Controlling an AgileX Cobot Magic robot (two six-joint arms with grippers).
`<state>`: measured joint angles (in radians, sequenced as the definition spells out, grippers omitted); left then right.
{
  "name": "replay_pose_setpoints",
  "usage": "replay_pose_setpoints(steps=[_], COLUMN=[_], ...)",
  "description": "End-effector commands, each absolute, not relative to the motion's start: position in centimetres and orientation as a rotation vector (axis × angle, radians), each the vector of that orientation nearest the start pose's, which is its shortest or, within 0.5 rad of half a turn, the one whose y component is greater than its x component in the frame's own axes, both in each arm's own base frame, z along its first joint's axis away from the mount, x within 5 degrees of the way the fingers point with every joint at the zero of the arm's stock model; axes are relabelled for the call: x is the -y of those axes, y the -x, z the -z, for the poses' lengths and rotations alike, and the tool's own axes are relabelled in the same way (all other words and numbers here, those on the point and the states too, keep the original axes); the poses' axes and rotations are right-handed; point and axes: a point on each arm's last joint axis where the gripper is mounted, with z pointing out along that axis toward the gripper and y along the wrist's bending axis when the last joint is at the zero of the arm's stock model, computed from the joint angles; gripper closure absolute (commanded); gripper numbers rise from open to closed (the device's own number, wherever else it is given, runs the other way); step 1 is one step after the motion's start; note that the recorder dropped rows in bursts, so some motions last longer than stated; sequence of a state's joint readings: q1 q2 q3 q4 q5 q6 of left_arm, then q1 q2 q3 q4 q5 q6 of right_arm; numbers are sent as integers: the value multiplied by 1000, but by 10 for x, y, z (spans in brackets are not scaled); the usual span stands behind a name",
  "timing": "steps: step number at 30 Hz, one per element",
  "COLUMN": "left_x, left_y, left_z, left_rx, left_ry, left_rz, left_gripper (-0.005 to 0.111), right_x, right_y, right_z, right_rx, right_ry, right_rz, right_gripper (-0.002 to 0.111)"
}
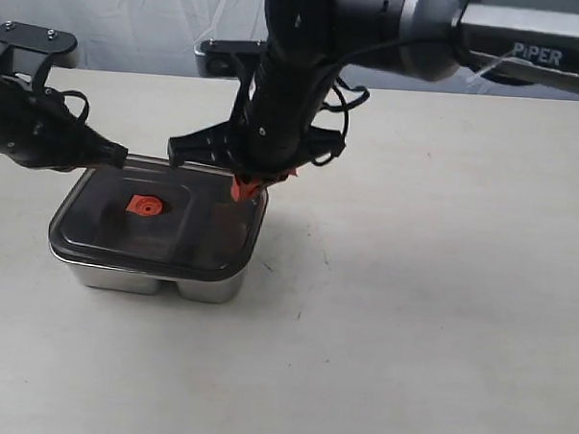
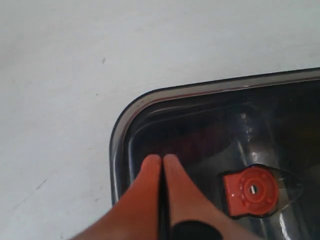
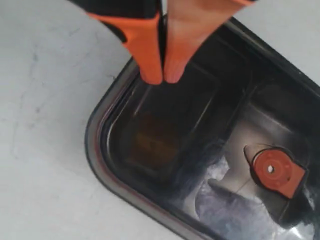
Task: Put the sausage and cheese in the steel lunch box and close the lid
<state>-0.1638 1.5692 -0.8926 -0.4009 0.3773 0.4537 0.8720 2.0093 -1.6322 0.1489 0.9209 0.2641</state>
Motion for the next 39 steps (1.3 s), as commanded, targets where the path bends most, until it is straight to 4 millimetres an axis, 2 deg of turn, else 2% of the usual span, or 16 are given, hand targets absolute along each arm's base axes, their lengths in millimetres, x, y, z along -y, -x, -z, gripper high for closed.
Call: replay_pose_setpoints(steps=[1,5,14,23,26,33,39], left_x=[69,71,72,73,73,74,74], left_y=[-318,-325,-332,-330,-330,-330,-329], left_z=[-214,-204,-172,-167,-164,-141,-137], left_rx=[-2456,-2487,-2586,-2617,-2634,-2717,-2746], left_ry=[-391,-395,-416,-435,-439,-447,-444], left_rz=[273,276,280,291,298,316,332], left_gripper=[107,107,107,107,107,107,107], right_x=[-336,-340,-345,-347,-347,-347,-346], right_y=[-247,-237,-233,-233,-233,-232,-232], right_z=[-210,-197,-191,-162,-161,-160,-159], right_rx=[-2705,-2667,-2657,-2746,-2753,-2764,-2771], right_ry=[689,667,676,678,680,685,692], right_rz=[-584,-631,-639,-591,-586,-579,-570], right_gripper=[109,109,109,109,109,109,109])
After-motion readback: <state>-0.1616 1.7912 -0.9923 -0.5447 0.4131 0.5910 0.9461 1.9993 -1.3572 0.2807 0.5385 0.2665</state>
